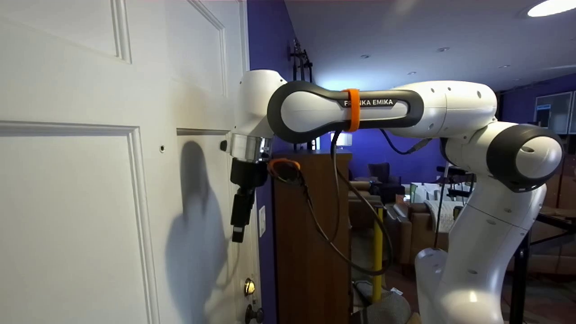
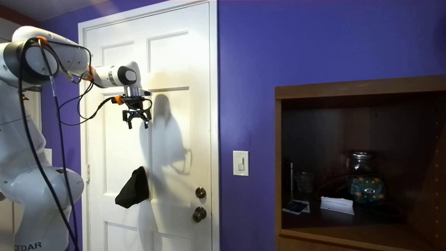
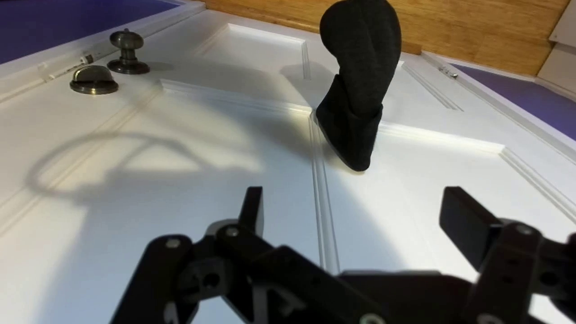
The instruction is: Hang the head sock on the nail on the door
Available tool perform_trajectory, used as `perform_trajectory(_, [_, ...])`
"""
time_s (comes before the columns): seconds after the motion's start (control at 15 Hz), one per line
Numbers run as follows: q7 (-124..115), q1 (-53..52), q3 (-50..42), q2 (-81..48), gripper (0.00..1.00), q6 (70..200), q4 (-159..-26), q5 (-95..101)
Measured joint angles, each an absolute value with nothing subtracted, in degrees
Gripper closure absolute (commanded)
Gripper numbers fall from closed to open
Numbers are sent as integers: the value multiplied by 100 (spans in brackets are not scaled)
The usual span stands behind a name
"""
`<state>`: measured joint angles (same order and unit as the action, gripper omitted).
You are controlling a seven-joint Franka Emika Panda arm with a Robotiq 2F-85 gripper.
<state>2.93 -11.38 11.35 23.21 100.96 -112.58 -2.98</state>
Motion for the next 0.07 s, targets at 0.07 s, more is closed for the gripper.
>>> perform_trajectory(0.07, [293, -1138, 1136, 2321, 0, 10079, -11239, -291])
